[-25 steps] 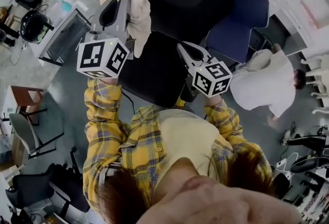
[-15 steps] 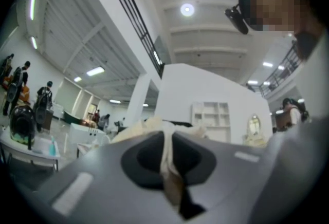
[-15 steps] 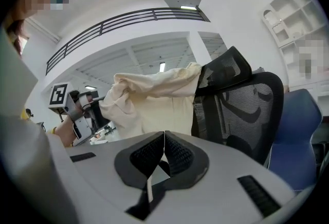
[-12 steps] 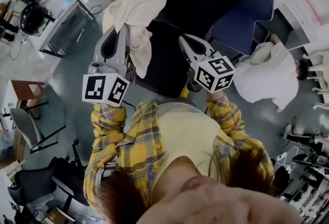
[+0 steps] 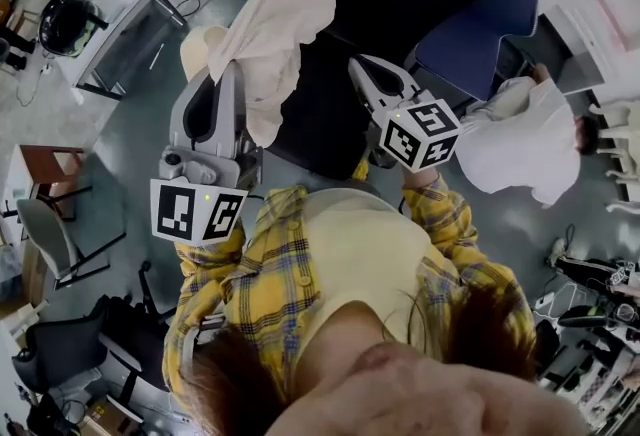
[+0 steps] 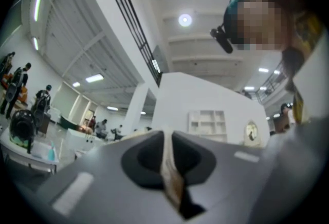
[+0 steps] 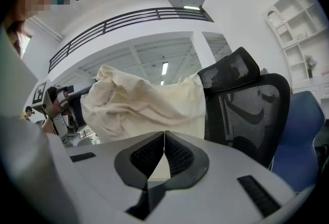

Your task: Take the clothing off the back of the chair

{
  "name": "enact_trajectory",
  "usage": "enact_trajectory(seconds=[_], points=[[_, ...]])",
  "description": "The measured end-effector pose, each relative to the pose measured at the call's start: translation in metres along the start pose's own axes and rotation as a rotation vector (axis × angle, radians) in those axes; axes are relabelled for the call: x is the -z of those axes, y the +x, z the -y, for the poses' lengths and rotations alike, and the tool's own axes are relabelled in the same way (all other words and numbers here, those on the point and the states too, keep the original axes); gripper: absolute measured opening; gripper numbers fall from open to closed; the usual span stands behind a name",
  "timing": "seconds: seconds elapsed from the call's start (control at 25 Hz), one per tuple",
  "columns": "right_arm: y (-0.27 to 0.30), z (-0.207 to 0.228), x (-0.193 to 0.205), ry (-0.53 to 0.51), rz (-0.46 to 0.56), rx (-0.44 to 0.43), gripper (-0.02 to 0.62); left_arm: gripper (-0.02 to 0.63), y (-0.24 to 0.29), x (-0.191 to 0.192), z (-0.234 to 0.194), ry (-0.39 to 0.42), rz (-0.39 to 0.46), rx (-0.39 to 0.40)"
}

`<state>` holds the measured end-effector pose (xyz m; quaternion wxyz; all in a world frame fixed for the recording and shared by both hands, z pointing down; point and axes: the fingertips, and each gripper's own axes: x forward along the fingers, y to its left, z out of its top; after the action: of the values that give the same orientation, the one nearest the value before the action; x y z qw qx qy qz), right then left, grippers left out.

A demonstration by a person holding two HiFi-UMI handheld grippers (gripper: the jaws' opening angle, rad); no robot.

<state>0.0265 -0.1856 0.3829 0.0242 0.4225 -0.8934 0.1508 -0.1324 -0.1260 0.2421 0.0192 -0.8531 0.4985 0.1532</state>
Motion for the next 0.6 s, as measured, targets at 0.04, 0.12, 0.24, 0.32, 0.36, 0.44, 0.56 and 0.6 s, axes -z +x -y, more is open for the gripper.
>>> enact_trajectory(seconds=[0.04,0.12,0.24,0.32,0.36,0.44,0.56,0.6], points=[[0.000,-0.002,-0.001,-0.001,0.001,-0.004,0.014,0.014,-0.002,-0.006,0.003,0.017,0.011,0.005],[0.002,-0.005,-0.003,-0.002,0.005,-0.013,0.014,0.015,-0.002,-0.013,0.004,0.039,0.019,0.006],[0.006,-0.011,-0.004,-0.006,0.005,-0.023,0.014,0.014,-0.001,-0.004,-0.006,0.027,-0.009,-0.017],[0.006,-0.013,-0.002,-0.007,0.003,-0.026,0.014,0.014,-0.001,0.009,-0.013,0.004,-0.044,-0.040],[0.006,-0.014,-0.002,-0.006,0.002,-0.027,0.014,0.014,-0.001,0.014,-0.017,-0.011,-0.057,-0.050],[0.004,-0.013,-0.002,-0.005,0.002,-0.025,0.014,0.014,-0.002,0.018,-0.022,-0.038,-0.062,-0.061],[0.001,-0.008,-0.004,-0.004,0.007,-0.014,0.014,0.014,-0.002,0.015,-0.023,-0.036,-0.053,-0.057],[0.001,-0.007,-0.005,-0.003,0.009,-0.010,0.014,0.014,-0.001,0.015,-0.022,-0.030,-0.053,-0.054]])
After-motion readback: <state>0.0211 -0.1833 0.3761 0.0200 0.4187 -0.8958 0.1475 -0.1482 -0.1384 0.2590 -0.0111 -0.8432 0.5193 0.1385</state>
